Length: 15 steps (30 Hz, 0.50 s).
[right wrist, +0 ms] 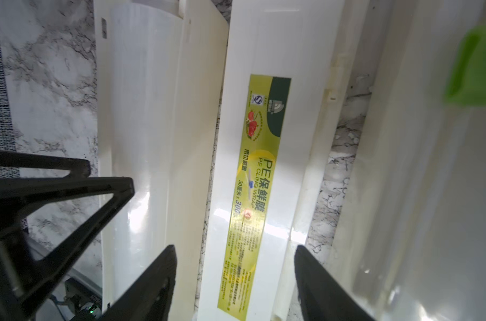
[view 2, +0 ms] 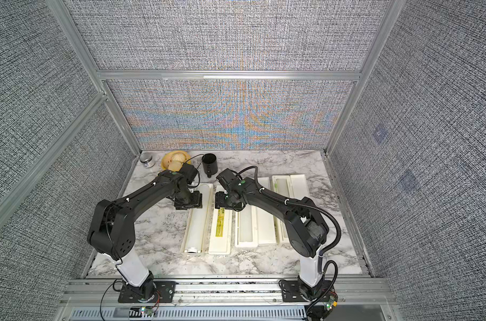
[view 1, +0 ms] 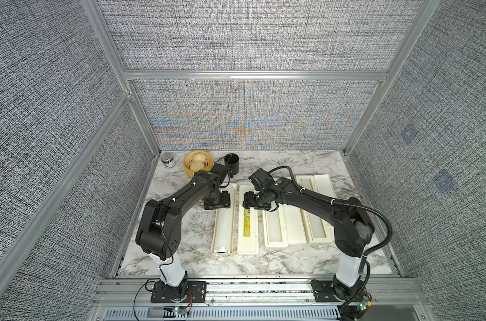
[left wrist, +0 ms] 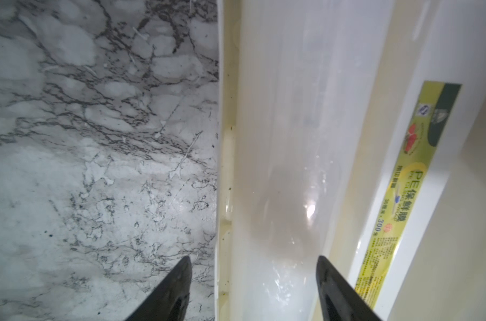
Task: Put plastic wrap rolls into dispensers
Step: Place the plastic wrap into the plastic wrap cutting box, then adjust the plastic wrap cutting box at the center of the board.
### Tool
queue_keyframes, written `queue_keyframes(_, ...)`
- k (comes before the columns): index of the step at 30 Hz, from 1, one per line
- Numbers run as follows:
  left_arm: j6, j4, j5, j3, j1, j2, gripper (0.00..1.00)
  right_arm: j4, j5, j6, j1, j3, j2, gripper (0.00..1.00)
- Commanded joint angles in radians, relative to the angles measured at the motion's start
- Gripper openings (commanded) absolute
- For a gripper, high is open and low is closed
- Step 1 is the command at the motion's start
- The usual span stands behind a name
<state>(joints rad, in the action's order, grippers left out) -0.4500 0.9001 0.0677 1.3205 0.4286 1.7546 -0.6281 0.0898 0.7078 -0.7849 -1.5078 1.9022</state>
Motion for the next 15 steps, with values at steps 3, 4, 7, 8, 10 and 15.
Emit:
queue_keyframes(3,0.063,0.028,-0.101,0.011,-0.044,0.047,0.64,-0.117,-0.097,0.007,-0.030,-0.070,0.066,0.71)
queue_keyframes(4,0.067,0.020,-0.094,0.008,-0.054,0.058,0.64,-0.129,-0.102,0.011,-0.033,-0.087,0.082,0.72)
queue_keyframes(7,0.077,0.001,-0.085,0.003,-0.070,0.093,0.62,-0.179,-0.108,0.025,-0.041,-0.148,0.133,0.73)
queue_keyframes(8,0.078,0.002,-0.085,0.007,-0.071,0.107,0.62,-0.196,-0.106,0.024,-0.044,-0.165,0.147,0.73)
queue_keyframes(10,0.086,0.004,-0.084,0.018,-0.071,0.132,0.59,-0.210,-0.107,0.023,-0.047,-0.184,0.163,0.73)
queue_keyframes(15,0.098,0.033,-0.123,0.027,-0.073,0.146,0.55,-0.202,-0.108,0.018,-0.045,-0.180,0.160,0.73)
